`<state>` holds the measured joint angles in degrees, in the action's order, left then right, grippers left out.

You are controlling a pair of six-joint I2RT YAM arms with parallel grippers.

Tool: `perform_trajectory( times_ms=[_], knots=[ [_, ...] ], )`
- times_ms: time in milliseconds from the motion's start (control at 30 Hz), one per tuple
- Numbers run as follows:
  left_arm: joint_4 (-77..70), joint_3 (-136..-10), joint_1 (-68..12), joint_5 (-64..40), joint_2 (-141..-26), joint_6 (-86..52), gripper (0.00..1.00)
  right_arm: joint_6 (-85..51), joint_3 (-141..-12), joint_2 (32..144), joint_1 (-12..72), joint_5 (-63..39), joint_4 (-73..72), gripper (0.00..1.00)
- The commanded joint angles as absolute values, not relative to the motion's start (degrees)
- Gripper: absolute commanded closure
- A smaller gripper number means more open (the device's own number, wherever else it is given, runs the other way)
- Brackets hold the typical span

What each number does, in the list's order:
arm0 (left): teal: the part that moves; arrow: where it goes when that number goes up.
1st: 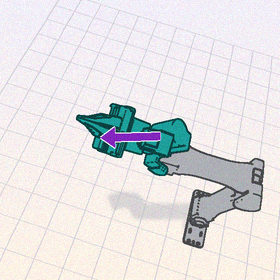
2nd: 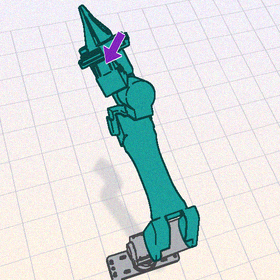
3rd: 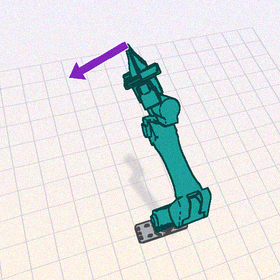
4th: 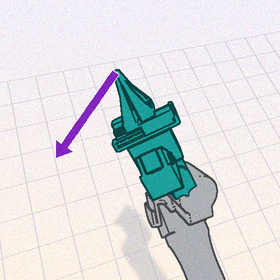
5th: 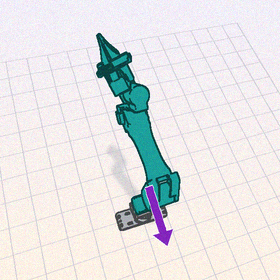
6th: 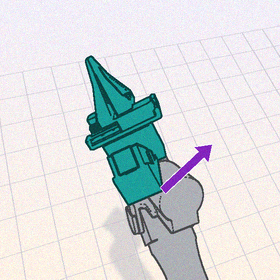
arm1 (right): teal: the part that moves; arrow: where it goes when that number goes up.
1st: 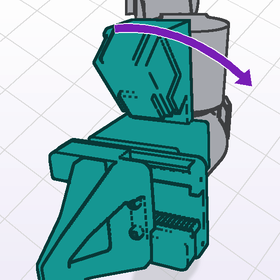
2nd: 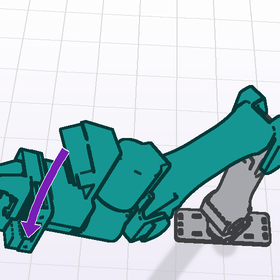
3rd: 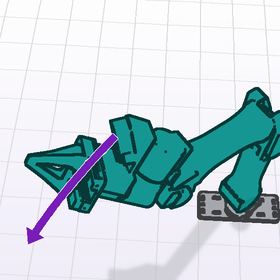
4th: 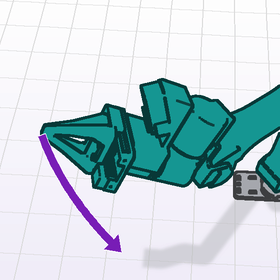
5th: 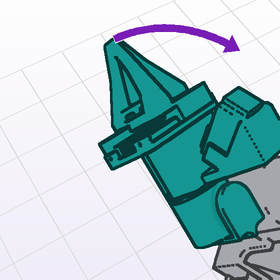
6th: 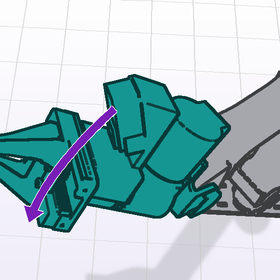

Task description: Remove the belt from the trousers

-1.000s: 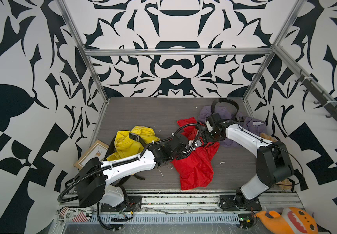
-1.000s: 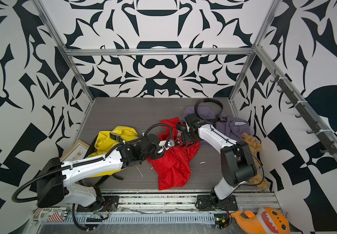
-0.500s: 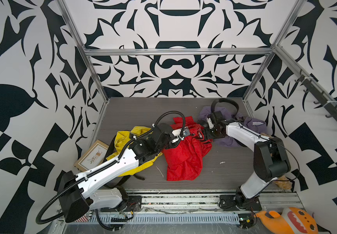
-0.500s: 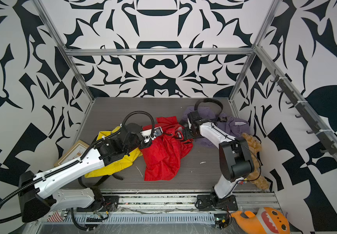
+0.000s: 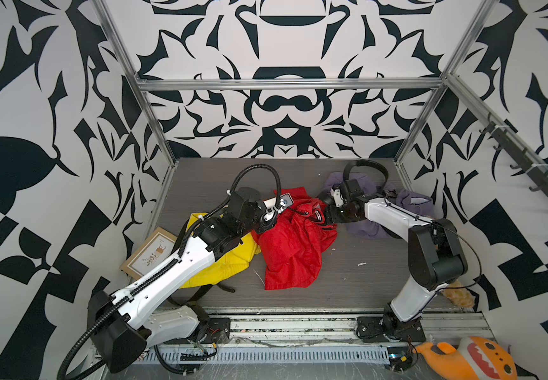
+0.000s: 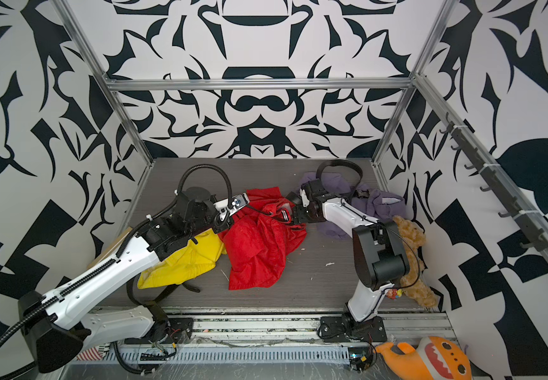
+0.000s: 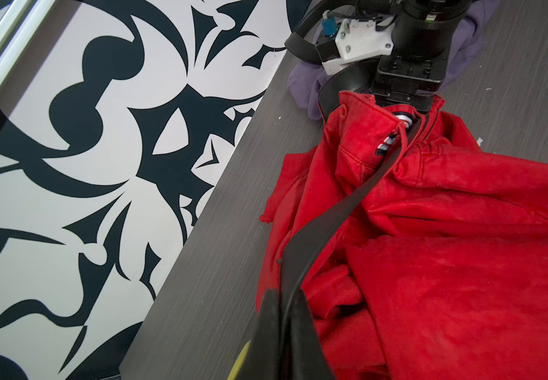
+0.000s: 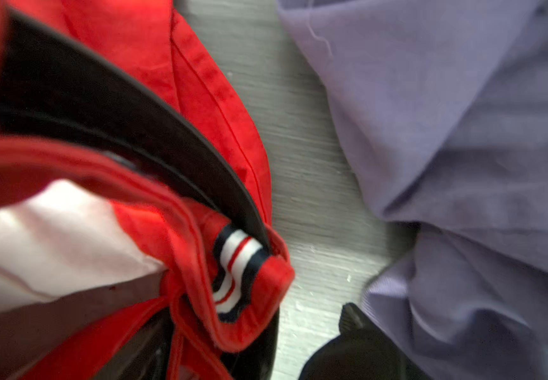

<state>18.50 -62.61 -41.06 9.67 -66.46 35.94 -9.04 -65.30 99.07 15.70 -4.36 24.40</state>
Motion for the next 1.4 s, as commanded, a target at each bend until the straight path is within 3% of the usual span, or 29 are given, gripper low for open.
perform_trajectory(
  times_ms=[0, 400, 733, 833, 933, 1033, 1133, 1300, 1367],
  knots=[
    [4.9, -71.8, -36.7, 15.1, -57.0, 33.6, 1.0, -6.5, -61.5, 100.7, 8.9, 11.6, 29.8, 0.21],
    [8.0, -66.7, -36.7, 2.0, -57.4, 23.8, 1.0, -9.1, -60.5, 84.7, 4.5, -8.9, 26.0, 0.2],
    [5.1, -59.8, -36.7, -1.0, -58.9, 21.0, 1.0, -23.2, -53.2, 94.3, 4.4, -27.3, 0.8, 0.17],
    [5.3, -58.7, -36.7, -1.9, -60.1, 20.4, 1.0, -28.1, -52.0, 97.4, 5.2, -29.3, -6.3, 0.17],
    [4.8, -57.4, -36.7, -2.5, -61.1, 19.7, 1.0, -26.9, -54.6, 100.1, 7.6, -27.3, -4.2, 0.18],
    [4.6, -56.6, -36.7, -2.8, -61.6, 19.1, 1.0, -25.9, -57.3, 102.9, 9.5, -26.4, -1.1, 0.23],
    [4.9, -56.3, -36.7, -2.9, -61.9, 19.2, 1.0, -27.0, -57.8, 105.7, 10.3, -28.2, -3.2, 0.38],
    [6.5, -57.0, -36.7, -1.8, -62.2, 20.2, 1.0, -26.1, -58.2, 105.6, 12.2, -23.5, -1.0, 0.82],
    [6.4, -57.5, -36.7, -0.5, -61.4, 21.1, 1.0, -25.3, -57.4, 101.7, 12.1, -18.5, 1.1, 0.91]
  ],
)
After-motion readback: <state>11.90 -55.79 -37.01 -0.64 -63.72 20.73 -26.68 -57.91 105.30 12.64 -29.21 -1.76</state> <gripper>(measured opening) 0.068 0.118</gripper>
